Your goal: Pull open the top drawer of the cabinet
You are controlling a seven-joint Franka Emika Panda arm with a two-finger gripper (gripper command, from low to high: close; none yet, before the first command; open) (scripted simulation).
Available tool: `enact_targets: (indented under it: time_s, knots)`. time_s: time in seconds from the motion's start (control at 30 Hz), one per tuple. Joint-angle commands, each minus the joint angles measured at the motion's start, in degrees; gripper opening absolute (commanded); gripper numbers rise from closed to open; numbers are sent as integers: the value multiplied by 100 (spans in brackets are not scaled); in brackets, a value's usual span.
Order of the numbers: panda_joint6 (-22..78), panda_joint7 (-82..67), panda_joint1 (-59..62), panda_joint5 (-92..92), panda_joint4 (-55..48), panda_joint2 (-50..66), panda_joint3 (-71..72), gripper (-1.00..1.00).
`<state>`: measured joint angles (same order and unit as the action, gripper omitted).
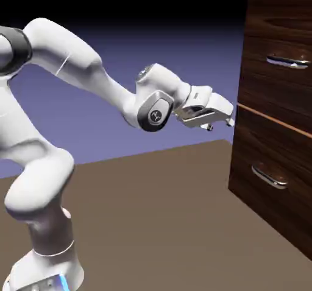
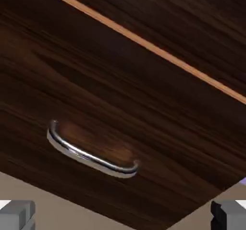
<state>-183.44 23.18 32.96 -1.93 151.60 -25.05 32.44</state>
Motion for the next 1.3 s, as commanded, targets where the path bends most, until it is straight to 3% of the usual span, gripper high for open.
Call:
enact_targets:
  time_s: [0.0,1.27]
  knots:
    - [-58,-119,208,-12,-58,47,200,0]
    - [-2269,-4639,8099,-464,-2262,1830,7808,0]
